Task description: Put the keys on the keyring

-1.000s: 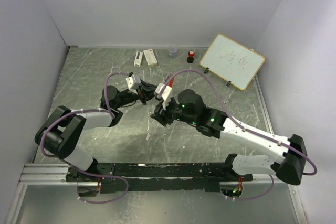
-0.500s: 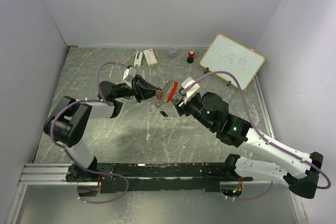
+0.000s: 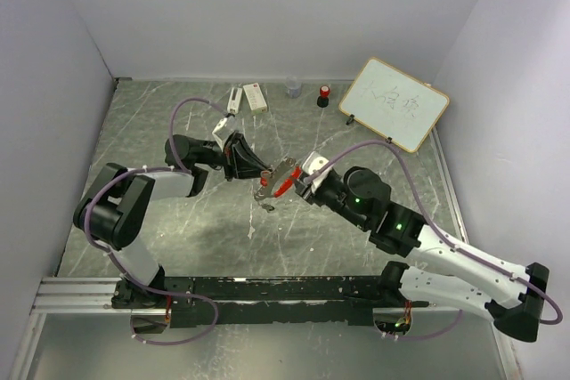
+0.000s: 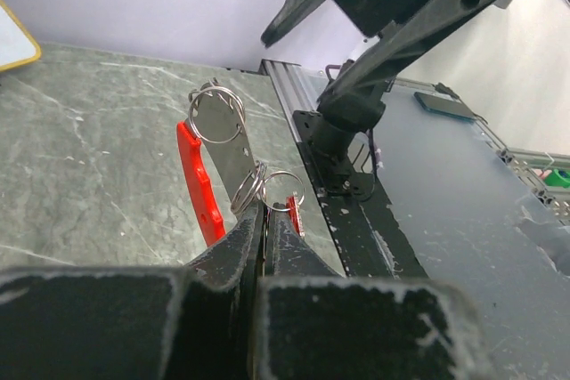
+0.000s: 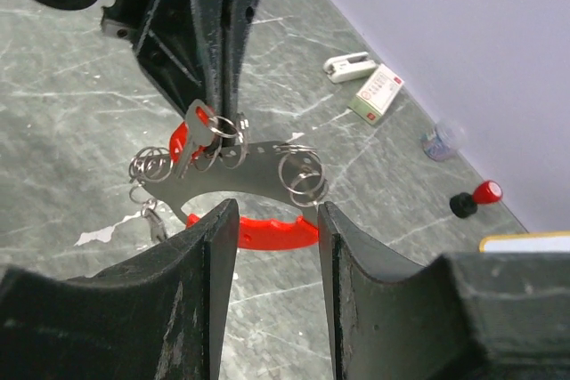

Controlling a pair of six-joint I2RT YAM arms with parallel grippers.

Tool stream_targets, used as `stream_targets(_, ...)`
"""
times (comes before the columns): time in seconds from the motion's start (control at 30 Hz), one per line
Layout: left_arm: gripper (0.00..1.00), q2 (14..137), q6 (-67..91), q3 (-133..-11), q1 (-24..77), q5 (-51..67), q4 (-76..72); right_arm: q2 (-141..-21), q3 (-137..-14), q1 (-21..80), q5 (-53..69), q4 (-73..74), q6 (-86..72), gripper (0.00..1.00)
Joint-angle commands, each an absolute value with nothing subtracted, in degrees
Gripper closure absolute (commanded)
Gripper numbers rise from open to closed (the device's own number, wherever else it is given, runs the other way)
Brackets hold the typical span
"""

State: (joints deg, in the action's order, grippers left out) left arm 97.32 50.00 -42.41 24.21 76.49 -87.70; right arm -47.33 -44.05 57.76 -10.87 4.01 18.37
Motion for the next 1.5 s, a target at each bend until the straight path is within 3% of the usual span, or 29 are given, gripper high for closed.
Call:
stream_targets(0.0,0.93,95.2,53.1,-44.4,24.5,79.2,-104.0,-48.5,-41.9,57.7,-5.4,-0.6,21.5,0.6)
stream_targets(0.6,0.93,95.8,53.0,-45.1,26.5,79.3,-104.0,-54.0,-37.1,57.7,-3.0,-15.4,22.3,0.65)
stream_targets(0.83,0.93,95.8,52.7,-45.5,27.3,79.3,-104.0,-55.5,-36.8,57.7,-4.7,-16.5,22.0,0.74)
stream_targets(1.1,0.93,95.1,52.6,-45.7,27.9,78.8,-104.0,-56.1,-36.7,57.7,-5.7,-15.8,21.4,0.94)
stream_targets(1.47,0.93,95.4,52.8,-46.4,27.9,77.7,-103.9,-57.0,-37.4,57.8,-3.4,-14.1,22.3,1.0)
